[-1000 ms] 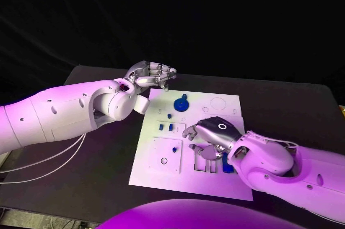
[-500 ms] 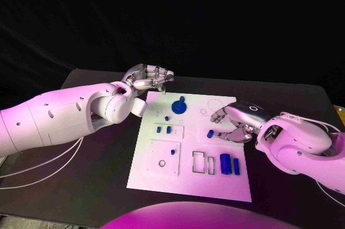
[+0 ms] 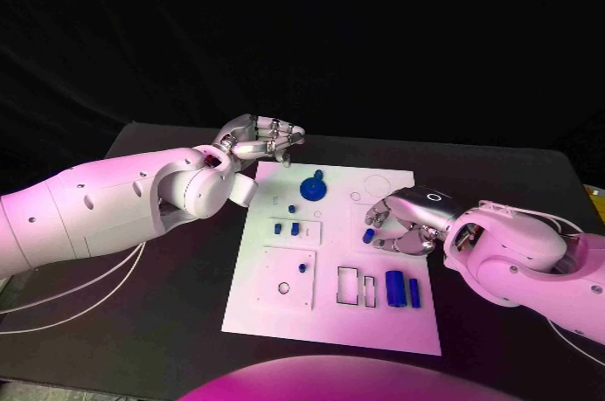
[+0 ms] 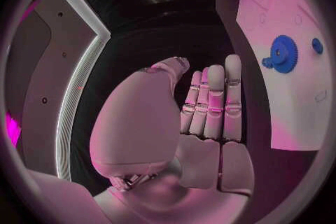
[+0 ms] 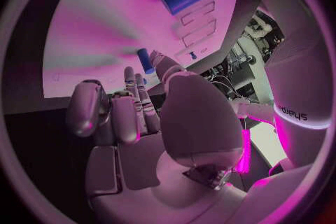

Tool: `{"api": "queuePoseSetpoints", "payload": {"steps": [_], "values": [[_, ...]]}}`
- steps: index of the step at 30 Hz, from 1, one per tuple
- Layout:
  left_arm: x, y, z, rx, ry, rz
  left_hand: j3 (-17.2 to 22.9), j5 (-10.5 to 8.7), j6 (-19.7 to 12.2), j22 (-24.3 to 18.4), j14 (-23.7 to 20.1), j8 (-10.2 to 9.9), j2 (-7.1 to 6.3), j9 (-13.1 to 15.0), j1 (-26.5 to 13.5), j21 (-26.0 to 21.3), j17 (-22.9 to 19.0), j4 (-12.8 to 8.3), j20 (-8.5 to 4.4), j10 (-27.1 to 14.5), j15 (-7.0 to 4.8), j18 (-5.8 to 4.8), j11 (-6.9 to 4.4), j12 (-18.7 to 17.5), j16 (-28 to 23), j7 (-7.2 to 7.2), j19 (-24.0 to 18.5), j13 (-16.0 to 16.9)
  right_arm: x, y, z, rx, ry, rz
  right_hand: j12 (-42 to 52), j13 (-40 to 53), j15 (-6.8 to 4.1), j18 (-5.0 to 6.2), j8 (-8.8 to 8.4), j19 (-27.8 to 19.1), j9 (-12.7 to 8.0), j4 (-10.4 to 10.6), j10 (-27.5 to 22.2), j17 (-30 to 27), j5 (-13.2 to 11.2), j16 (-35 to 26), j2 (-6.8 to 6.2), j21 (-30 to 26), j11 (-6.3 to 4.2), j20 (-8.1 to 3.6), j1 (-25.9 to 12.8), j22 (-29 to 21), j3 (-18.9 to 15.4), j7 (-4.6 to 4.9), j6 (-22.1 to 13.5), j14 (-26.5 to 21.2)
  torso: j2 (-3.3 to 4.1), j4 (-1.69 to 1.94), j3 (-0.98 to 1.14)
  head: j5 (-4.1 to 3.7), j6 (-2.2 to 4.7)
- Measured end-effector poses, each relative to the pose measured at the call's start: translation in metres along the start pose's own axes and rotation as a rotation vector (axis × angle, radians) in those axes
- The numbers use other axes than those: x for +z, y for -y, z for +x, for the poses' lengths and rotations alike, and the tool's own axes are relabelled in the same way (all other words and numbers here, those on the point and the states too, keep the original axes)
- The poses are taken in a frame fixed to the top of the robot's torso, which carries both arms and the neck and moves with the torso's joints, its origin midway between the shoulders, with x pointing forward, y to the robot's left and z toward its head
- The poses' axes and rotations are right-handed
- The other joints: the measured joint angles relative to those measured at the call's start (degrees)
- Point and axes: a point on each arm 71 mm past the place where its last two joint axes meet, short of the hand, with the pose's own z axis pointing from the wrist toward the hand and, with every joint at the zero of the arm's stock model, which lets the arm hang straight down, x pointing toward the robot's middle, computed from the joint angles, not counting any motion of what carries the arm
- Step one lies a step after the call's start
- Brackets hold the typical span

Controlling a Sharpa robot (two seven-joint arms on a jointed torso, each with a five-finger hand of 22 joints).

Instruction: Assemble the parts on the task board

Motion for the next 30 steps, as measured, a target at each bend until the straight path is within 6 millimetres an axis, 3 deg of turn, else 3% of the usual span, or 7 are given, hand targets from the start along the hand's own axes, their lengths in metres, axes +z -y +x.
{"api": "queuePoseSetpoints", "payload": {"steps": [5,11,16,20,30], "values": [[-0.0002,0.0000,-0.0003,0.000,0.000,0.000,0.0,0.00,0.0,0.0,0.0,0.0,0.00,0.0,0.0,0.0,0.0,0.0,0.00,0.0,0.00,0.00,0.00,0.0,0.0,0.00,0.0,0.0,0.0039,-0.0021,0.0038,0.002,-0.005,-0.006,0.5,0.0,0.00,0.00,0.00,0.8,-0.4,0.7,2.0,0.8,-0.8,0.6,1.14,1.4,-0.22,-0.45,1.1,1.7,1.7,-0.27,1.0,0.0,0.01,0.05,-0.04,-0.04,-0.05],[-0.0004,-0.0001,-0.0008,0.000,0.000,0.000,0.0,0.00,0.0,0.0,0.0,0.0,0.00,0.0,0.0,0.0,0.0,0.0,0.00,0.0,0.00,0.00,0.00,0.0,0.0,0.00,0.0,0.0,0.0068,-0.0040,0.0064,0.004,-0.007,-0.011,0.5,-0.3,0.00,0.01,0.17,1.5,-0.8,1.7,4.4,1.7,-1.7,1.2,1.26,2.7,-0.61,-0.72,1.7,3.2,5.5,-0.70,2.7,0.0,-0.01,0.04,-0.07,-0.04,-0.24],[-0.0006,-0.0001,-0.0011,0.000,0.000,-0.001,0.0,0.00,0.0,0.0,0.0,0.0,0.00,0.0,0.0,0.0,0.0,0.0,0.00,0.0,0.00,0.00,0.00,0.0,0.0,0.00,0.0,0.0,0.0081,-0.0049,0.0081,0.006,-0.009,-0.013,0.5,-0.4,-0.95,0.00,1.26,2.2,-0.8,1.8,7.2,2.3,-3.7,1.9,2.32,4.0,-1.37,-1.40,2.8,4.7,10.0,-1.39,5.1,0.1,-0.03,0.03,-0.05,0.03,-0.35],[-0.0007,-0.0001,-0.0013,0.000,0.000,-0.001,0.0,0.00,0.0,0.0,0.0,0.0,0.00,0.0,0.0,0.0,0.0,0.0,0.00,0.0,0.00,0.00,0.00,0.0,0.0,0.00,0.0,0.0,0.0087,-0.0051,0.0086,0.007,-0.009,-0.013,0.2,-0.2,-1.16,-0.62,1.85,2.4,-0.6,1.8,8.6,2.5,-4.8,1.9,2.10,4.4,-1.88,-1.62,3.0,5.4,12.6,-1.99,6.1,-0.1,-0.04,0.02,-0.05,0.07,-0.45],[-0.0007,-0.0001,-0.0014,-0.001,0.000,-0.002,0.0,0.00,0.0,0.0,0.0,0.0,0.00,0.0,0.0,0.0,0.0,0.0,0.00,0.0,0.00,0.00,-0.01,0.0,0.0,0.00,0.0,0.0,0.0098,-0.0061,0.0094,0.008,-0.004,-0.013,-0.7,0.4,-1.57,-0.61,2.83,2.8,0.0,0.5,10.7,2.8,-5.8,2.3,2.10,5.1,-2.54,-2.03,3.0,6.5,16.6,-2.62,7.7,-0.1,-0.04,-0.01,-0.02,0.09,-0.55]]}}
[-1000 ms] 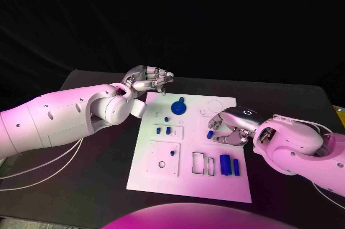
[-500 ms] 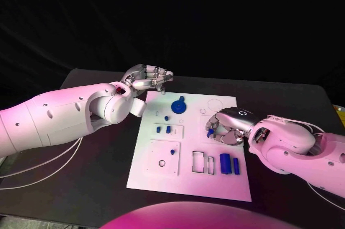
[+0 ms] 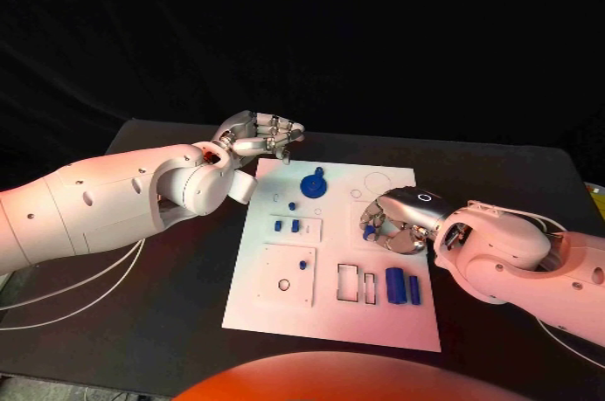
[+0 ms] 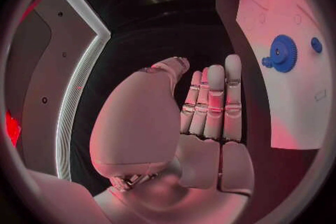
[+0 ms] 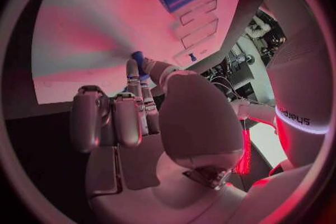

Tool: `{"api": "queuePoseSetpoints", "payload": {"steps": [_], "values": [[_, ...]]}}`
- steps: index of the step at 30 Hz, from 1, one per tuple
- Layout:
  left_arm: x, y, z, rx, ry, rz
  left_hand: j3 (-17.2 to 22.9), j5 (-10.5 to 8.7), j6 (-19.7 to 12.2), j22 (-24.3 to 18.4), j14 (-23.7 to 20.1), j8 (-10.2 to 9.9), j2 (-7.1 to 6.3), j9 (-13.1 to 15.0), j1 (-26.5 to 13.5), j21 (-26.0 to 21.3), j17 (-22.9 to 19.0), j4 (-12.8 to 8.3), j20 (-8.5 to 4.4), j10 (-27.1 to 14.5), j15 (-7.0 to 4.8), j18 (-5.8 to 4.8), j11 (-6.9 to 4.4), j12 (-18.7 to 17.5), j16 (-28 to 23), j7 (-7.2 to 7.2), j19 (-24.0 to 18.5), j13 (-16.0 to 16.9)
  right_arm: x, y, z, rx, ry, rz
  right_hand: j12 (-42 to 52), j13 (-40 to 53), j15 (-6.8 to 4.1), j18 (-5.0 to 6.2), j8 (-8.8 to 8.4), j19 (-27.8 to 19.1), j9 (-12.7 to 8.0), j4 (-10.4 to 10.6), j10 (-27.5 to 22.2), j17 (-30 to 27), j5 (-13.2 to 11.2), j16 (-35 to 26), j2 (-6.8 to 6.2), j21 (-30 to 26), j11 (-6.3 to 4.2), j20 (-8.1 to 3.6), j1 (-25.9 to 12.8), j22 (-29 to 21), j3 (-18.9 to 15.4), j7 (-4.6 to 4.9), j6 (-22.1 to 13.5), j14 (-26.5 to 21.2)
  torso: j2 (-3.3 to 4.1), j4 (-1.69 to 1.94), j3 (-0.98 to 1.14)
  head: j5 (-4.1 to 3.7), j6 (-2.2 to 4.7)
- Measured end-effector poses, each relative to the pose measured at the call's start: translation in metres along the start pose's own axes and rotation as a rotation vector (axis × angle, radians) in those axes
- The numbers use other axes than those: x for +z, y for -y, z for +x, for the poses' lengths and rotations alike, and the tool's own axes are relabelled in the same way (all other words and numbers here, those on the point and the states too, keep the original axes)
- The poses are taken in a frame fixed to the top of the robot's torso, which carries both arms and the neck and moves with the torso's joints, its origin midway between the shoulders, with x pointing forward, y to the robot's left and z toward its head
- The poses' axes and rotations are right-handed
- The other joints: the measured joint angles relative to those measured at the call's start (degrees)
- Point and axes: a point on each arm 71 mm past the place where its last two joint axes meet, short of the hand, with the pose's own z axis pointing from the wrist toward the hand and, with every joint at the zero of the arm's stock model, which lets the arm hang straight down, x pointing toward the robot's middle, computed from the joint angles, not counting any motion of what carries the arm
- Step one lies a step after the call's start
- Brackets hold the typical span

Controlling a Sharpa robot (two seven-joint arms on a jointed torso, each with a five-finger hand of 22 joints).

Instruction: Assemble the parts on the task board

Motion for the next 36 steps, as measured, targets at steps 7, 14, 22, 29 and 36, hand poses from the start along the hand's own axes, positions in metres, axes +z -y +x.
{"api": "queuePoseSetpoints", "payload": {"steps": [7,14,22,29,36], "values": [[0.000,0.000,0.000,0.000,0.001,-0.001,0.0,0.00,0.0,0.0,0.0,0.0,0.00,0.0,0.0,0.0,0.0,0.0,0.00,0.0,0.00,0.00,0.00,0.2,0.0,0.00,0.0,0.0,-0.003,0.000,0.000,0.003,0.014,0.001,-0.2,-0.1,-0.21,0.04,0.00,0.0,0.0,-0.5,0.0,0.0,-0.2,0.0,0.24,0.0,0.03,0.00,0.4,0.0,0.5,0.00,0.0,0.2,-0.02,0.02,0.01,-0.03,0.02],[0.001,0.000,-0.001,0.001,0.003,-0.002,0.0,0.00,0.0,0.0,0.0,0.0,0.00,0.0,0.0,0.0,0.0,0.0,0.00,0.0,0.00,0.00,0.00,0.2,0.0,0.00,0.0,0.1,-0.010,-0.006,-0.016,0.004,0.057,-0.015,-0.4,-0.1,-0.21,0.09,0.00,0.0,0.0,-0.7,0.1,0.0,-0.2,0.0,0.14,0.0,0.11,0.00,0.6,0.1,0.7,0.00,0.0,0.2,-0.08,0.00,-0.01,-0.04,0.16],[0.002,-0.001,-0.001,0.001,0.004,-0.003,0.0,0.00,0.0,0.0,0.0,0.0,0.00,0.0,0.0,0.0,0.0,0.0,0.00,-0.2,0.00,0.00,-0.21,0.2,0.0,0.00,0.0,0.1,-0.016,-0.017,-0.039,0.008,0.107,-0.048,-0.4,-0.1,-0.20,0.11,0.00,0.0,0.0,-0.7,0.1,0.0,-0.4,0.0,0.14,0.2,0.14,0.00,0.6,0.3,0.7,0.01,0.0,0.2,-0.14,-0.02,-0.03,-0.16,0.27],[0.003,-0.002,0.000,-0.001,0.002,-0.004,0.0,0.00,-0.2,0.0,0.0,0.0,0.00,0.0,0.0,0.0,0.0,0.0,0.00,-0.4,0.00,0.00,0.00,0.2,0.0,0.21,0.0,0.1,-0.013,-0.037,-0.046,0.028,0.125,-0.103,-0.6,-0.1,-0.20,0.11,0.00,0.0,0.0,-0.7,0.2,0.0,-0.6,0.0,0.14,0.2,0.20,0.00,0.6,0.3,0.7,0.01,0.0,0.2,-0.19,-0.01,-0.05,0.05,0.47],[0.006,-0.003,0.001,-0.002,0.000,-0.006,0.0,0.00,-0.2,0.0,0.0,0.0,0.00,0.0,0.0,0.0,0.0,0.0,0.02,-0.4,0.00,0.00,-0.01,0.2,0.1,0.21,0.0,0.1,0.003,-0.076,-0.033,0.067,0.114,-0.206,-0.6,-0.1,-0.20,0.12,0.00,0.0,0.0,-0.7,0.2,0.0,-0.6,0.0,0.13,0.2,0.21,0.00,0.6,0.3,0.7,0.03,0.0,0.2,-0.16,-0.01,-0.04,0.56,0.69]]}}
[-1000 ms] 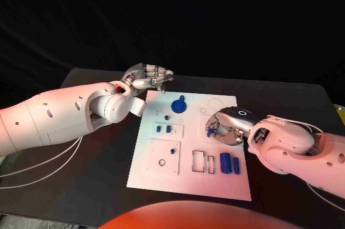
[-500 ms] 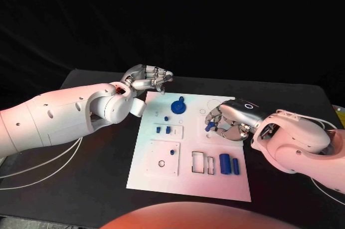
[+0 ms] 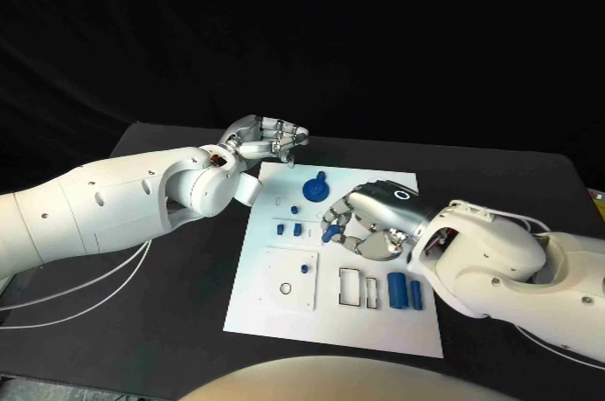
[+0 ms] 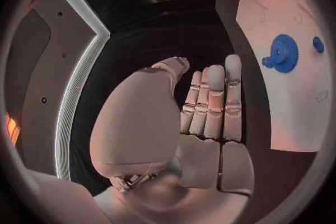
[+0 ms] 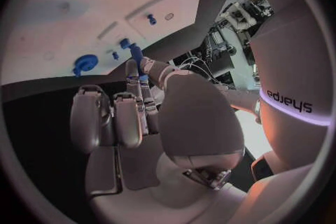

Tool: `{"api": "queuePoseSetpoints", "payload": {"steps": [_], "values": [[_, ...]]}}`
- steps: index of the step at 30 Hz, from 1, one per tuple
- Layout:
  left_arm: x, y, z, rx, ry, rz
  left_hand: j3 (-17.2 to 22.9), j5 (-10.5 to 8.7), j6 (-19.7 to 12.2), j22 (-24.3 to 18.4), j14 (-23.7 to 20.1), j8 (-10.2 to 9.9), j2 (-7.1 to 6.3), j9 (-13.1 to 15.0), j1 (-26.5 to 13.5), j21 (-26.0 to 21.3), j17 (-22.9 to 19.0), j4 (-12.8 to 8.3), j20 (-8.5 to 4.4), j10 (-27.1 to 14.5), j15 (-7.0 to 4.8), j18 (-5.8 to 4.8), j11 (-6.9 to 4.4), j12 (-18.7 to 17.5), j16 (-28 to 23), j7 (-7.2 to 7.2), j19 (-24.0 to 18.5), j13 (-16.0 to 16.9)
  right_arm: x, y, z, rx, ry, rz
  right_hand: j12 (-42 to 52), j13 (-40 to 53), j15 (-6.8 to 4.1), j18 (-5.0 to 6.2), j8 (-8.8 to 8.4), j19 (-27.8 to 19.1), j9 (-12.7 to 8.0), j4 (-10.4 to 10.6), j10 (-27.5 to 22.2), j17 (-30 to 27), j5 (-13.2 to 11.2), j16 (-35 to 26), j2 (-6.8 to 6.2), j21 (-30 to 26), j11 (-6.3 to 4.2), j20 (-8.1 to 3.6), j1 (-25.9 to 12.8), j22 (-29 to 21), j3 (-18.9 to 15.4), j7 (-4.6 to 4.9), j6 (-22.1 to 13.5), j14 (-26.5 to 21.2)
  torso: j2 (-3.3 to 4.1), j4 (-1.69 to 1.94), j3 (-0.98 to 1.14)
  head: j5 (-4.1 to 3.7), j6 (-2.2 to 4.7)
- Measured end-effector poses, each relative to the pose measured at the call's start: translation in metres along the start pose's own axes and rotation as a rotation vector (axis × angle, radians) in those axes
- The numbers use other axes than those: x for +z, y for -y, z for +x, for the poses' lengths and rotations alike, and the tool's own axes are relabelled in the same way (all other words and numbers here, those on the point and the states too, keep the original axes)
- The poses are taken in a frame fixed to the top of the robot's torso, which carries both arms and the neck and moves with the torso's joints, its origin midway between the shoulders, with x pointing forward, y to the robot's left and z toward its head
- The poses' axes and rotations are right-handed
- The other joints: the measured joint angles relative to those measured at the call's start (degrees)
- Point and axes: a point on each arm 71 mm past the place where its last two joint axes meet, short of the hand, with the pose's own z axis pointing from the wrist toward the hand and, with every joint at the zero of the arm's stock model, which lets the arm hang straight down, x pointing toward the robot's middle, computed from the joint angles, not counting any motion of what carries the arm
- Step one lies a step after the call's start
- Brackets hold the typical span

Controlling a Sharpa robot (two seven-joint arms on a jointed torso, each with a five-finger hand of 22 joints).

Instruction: Assemble the parts on the task board

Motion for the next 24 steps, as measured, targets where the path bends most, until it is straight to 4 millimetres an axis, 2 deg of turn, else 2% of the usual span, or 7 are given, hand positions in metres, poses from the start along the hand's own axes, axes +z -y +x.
{"api": "queuePoseSetpoints", "payload": {"steps": [6,9,18,24], "values": [[0.003,-0.001,0.003,-0.003,-0.005,-0.001,0.0,0.00,0.0,0.0,0.0,0.0,0.00,0.0,0.0,0.0,0.0,0.0,0.20,0.0,0.00,-0.01,0.00,0.0,0.2,0.00,0.2,0.0,0.017,-0.027,0.025,0.049,-0.021,-0.077,0.0,0.0,0.00,0.00,0.00,0.0,0.0,0.0,0.0,0.0,-0.1,0.0,0.00,0.0,0.01,0.00,0.0,0.0,0.0,0.01,0.0,0.0,0.14,0.06,-0.02,0.44,0.16],[0.003,-0.001,0.004,-0.005,-0.007,-0.001,0.0,0.00,0.0,0.0,0.0,0.0,0.00,0.0,0.0,0.0,0.0,0.0,0.20,0.0,0.00,-0.01,0.00,0.0,0.2,0.00,0.2,0.0,0.021,-0.034,0.036,0.069,-0.032,-0.098,0.0,0.0,0.00,0.00,0.00,0.0,0.0,0.0,0.0,0.0,-0.1,0.0,0.00,0.0,0.02,0.00,0.0,0.0,0.0,0.02,0.0,0.0,0.17,0.08,-0.04,0.65,0.22],[0.005,-0.001,0.007,-0.009,-0.014,-0.001,0.0,0.00,0.0,0.0,0.0,0.0,0.00,0.0,0.0,0.0,0.0,0.0,0.19,0.0,0.00,-0.01,0.00,0.0,0.2,0.00,0.2,0.0,0.028,-0.043,0.066,0.110,-0.067,-0.120,0.0,0.0,0.00,0.00,0.00,0.0,0.0,-0.2,0.1,0.0,-0.2,0.0,-0.01,0.0,0.10,0.00,0.0,0.0,0.2,0.10,-0.1,0.0,0.20,0.03,-0.02,1.76,-0.19],[0.005,-0.001,0.007,-0.010,-0.015,-0.001,0.0,0.00,0.0,0.0,0.0,0.0,0.00,0.0,0.0,0.0,0.0,0.0,0.19,0.0,0.00,-0.01,0.00,0.0,0.2,0.00,0.2,0.0,0.031,-0.044,0.077,0.117,-0.083,-0.121,0.0,0.0,0.01,0.00,0.00,0.0,0.0,-0.2,0.1,0.0,-0.3,0.0,-0.01,0.0,0.11,0.00,0.0,0.0,0.2,0.11,-0.1,0.0,0.20,-0.02,0.04,2.29,-0.41]]}}
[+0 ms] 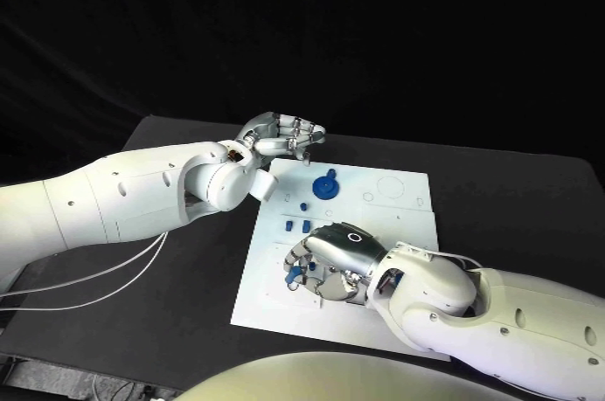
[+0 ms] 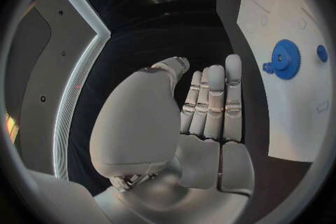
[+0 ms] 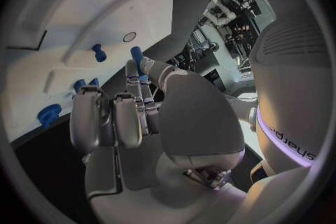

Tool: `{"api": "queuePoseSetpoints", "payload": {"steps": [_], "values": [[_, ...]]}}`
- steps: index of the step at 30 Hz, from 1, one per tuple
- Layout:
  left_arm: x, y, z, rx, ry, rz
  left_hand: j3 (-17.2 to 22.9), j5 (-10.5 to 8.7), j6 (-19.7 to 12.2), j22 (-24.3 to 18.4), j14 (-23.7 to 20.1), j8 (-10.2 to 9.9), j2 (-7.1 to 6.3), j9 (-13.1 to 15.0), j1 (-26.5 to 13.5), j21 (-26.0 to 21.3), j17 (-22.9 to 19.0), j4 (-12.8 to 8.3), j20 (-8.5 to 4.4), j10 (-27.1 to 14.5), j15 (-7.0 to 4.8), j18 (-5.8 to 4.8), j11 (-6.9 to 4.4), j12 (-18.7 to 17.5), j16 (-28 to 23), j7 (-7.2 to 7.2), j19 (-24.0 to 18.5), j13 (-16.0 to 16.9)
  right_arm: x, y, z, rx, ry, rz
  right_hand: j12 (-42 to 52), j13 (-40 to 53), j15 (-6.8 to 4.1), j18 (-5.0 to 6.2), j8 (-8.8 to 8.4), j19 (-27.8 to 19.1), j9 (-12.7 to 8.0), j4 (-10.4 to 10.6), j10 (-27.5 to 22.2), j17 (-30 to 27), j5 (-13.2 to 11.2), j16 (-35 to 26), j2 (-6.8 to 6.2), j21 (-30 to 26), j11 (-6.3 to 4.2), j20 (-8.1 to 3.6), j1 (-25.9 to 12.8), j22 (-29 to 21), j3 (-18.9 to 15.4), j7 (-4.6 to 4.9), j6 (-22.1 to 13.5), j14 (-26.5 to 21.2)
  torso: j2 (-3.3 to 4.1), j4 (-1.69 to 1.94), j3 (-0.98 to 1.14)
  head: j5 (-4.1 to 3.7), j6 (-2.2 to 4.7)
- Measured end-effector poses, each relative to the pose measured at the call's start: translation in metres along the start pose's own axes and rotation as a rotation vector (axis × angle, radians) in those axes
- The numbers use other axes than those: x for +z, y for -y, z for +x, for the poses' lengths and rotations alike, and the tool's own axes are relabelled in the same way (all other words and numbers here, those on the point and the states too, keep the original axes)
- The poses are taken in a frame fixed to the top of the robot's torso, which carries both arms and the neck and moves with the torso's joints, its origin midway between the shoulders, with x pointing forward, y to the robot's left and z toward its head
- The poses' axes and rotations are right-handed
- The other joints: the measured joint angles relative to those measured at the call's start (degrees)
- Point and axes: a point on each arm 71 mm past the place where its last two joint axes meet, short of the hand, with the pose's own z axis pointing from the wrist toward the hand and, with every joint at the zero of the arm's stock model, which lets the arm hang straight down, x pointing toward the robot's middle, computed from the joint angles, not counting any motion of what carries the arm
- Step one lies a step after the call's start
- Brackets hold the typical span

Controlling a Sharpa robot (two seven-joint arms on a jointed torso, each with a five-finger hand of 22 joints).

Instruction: Assemble the parts on the task board

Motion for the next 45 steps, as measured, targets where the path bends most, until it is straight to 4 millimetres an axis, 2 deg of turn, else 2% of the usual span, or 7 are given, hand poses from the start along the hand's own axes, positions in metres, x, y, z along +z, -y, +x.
{"api": "queuePoseSetpoints", "payload": {"steps": [23,37,40,42,45], "values": [[0.000,0.000,0.000,-0.001,-0.001,-0.001,0.0,0.00,0.0,0.0,-0.2,0.0,0.00,0.1,0.0,0.0,0.0,0.0,0.00,0.0,0.20,0.00,0.00,0.2,0.0,0.00,0.0,0.1,0.002,0.008,0.012,-0.034,-0.057,0.017,-0.2,0.0,0.00,0.01,0.65,0.0,0.0,0.0,0.1,0.0,0.3,0.0,-0.30,0.0,0.10,0.00,-0.3,-0.1,0.0,0.08,-0.1,0.0,-0.02,0.03,-0.04,0.19,-0.68],[0.000,0.000,-0.001,-0.001,-0.001,-0.002,0.0,0.00,0.0,0.0,-0.2,0.0,0.00,0.0,0.0,0.0,0.0,0.0,0.00,0.0,0.20,0.00,0.00,0.2,0.0,0.00,0.0,0.1,0.004,0.006,0.013,-0.049,-0.066,0.015,-0.4,0.1,0.00,0.01,0.66,0.0,0.0,0.0,0.2,0.0,0.3,0.0,-0.61,0.0,0.20,0.00,-0.6,0.0,0.0,-0.01,0.0,0.0,-0.03,0.02,-0.03,0.24,-0.75],[0.000,0.000,-0.001,-0.001,-0.001,-0.002,0.0,0.00,0.0,0.0,-0.2,0.0,0.00,0.0,0.0,0.0,0.0,0.0,0.00,0.0,0.20,0.00,0.00,0.2,0.0,0.00,0.0,0.1,0.005,0.006,0.013,-0.052,-0.066,0.014,-0.8,0.2,0.00,0.01,0.82,0.0,0.0,0.0,0.3,-0.1,0.3,0.0,-1.42,0.0,0.26,0.00,-1.4,0.0,0.0,0.02,0.0,0.0,-0.03,0.02,-0.03,0.19,-0.75],[0.000,0.000,0.000,-0.001,-0.001,-0.002,0.0,0.00,0.0,0.0,-0.2,0.0,0.00,0.0,0.0,0.0,0.0,0.0,-0.01,0.0,0.20,0.00,0.00,0.2,0.0,0.00,0.0,0.1,0.007,0.005,0.014,-0.053,-0.067,0.012,-1.6,0.2,0.00,0.01,1.28,0.0,1.3,0.2,0.3,-0.2,1.5,0.0,-2.60,0.0,0.30,0.00,-2.7,-0.1,-0.2,0.83,-0.9,0.0,-0.03,0.02,-0.03,0.16,-0.75],[0.000,0.000,0.000,-0.002,-0.001,-0.002,0.0,0.00,0.0,0.0,-0.2,0.0,0.00,0.0,0.0,0.0,0.0,0.0,0.00,0.0,0.20,0.00,0.00,0.2,0.0,0.00,0.0,0.1,0.008,0.003,0.018,-0.050,-0.076,0.010,-1.8,0.1,0.18,0.01,-0.36,0.0,0.8,0.9,-0.1,-0.3,1.9,0.0,-3.57,0.0,0.68,0.02,-4.2,-0.2,-0.9,1.36,-3.4,-0.2,-0.03,0.02,-0.03,0.15,-0.72]]}}
